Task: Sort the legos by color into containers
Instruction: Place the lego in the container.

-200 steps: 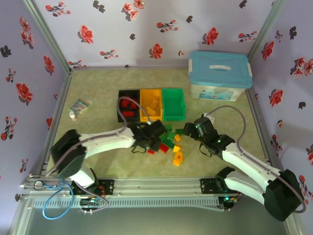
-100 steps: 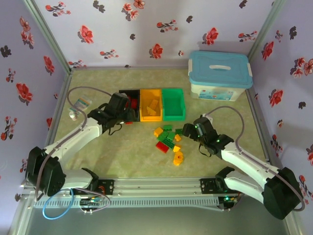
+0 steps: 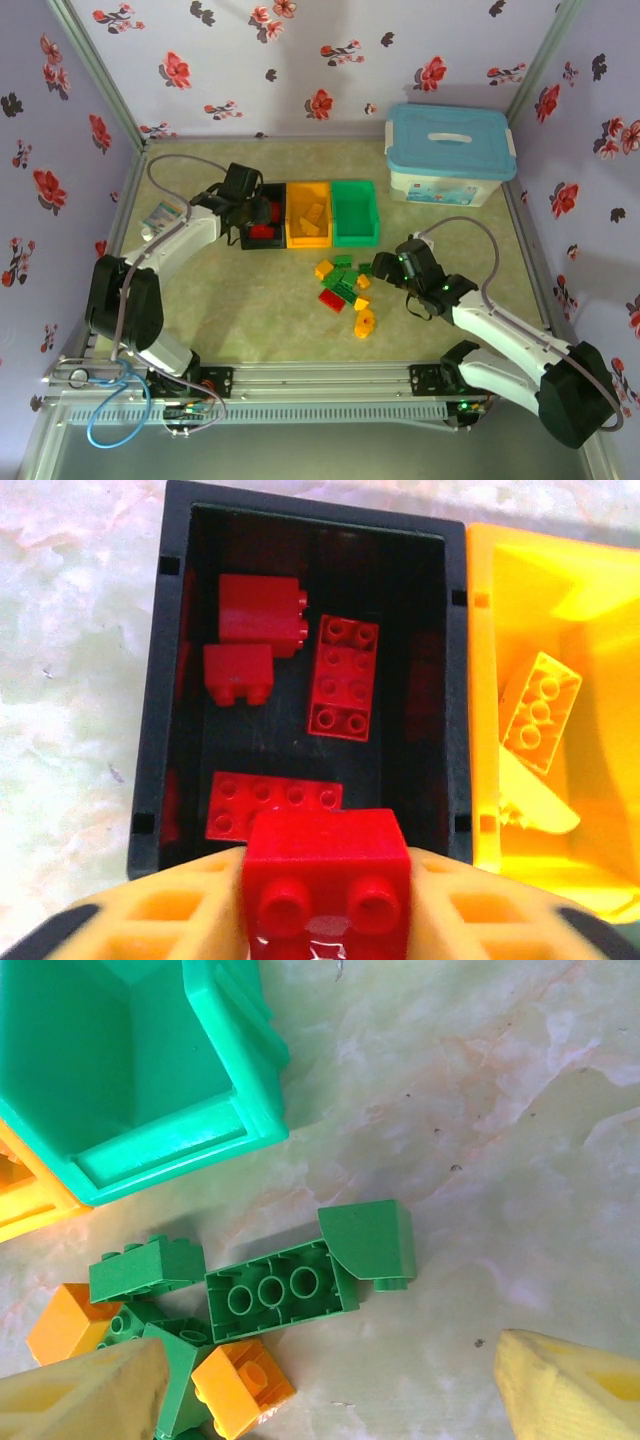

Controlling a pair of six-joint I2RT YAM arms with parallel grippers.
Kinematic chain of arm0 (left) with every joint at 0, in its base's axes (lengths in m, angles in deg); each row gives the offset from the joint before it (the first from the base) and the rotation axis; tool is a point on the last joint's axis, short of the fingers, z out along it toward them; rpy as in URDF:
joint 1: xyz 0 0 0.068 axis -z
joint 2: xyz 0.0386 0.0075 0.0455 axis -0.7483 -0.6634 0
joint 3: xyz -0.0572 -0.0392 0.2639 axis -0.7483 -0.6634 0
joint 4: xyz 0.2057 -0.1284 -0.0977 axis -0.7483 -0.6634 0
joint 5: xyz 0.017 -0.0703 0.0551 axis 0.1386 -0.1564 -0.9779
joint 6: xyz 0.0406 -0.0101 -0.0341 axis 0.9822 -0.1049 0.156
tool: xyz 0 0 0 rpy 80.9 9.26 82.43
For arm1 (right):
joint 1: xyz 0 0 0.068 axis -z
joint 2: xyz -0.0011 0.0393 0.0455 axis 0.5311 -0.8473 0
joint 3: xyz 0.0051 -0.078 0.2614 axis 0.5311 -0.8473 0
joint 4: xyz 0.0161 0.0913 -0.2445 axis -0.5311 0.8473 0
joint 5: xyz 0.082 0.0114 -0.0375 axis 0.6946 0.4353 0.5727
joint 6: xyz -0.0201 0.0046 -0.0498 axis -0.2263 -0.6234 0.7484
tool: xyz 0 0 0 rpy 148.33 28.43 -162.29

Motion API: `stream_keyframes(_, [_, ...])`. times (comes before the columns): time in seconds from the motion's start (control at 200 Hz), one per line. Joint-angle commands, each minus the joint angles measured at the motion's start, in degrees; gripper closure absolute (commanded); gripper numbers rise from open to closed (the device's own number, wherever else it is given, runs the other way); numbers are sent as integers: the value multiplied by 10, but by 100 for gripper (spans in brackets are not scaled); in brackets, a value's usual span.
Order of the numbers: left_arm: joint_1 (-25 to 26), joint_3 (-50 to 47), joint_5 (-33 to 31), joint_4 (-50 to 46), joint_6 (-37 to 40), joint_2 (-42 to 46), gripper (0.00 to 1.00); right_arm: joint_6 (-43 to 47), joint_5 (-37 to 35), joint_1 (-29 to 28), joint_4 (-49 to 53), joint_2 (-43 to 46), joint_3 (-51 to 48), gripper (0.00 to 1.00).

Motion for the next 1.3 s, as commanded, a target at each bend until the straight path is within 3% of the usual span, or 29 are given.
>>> stream_keyframes(0.0, [-7,32,4,-9,24,-16,44,13,7,2,6,1,4,15])
stream_keyframes(0.105, [-6,43,3,-12,25,-12,33,17,12,0,9,-1,8,14])
stream_keyframes(0.32, [2,19,3,0,23,41,31,29,23,-27,29,-13,25,14])
stream_keyframes(0.66, [18,-39,10,-2,11,76,33,26,19,-104,105,-6,42,14])
stream_keyframes(0.9, [29,-119,42,56,-24,69,39,0,11,-159,109,-31,35,13])
stream_keyframes(1.295, [26,-100,55,56,-14,36,40,-17,-3,-196,109,-61,40,13])
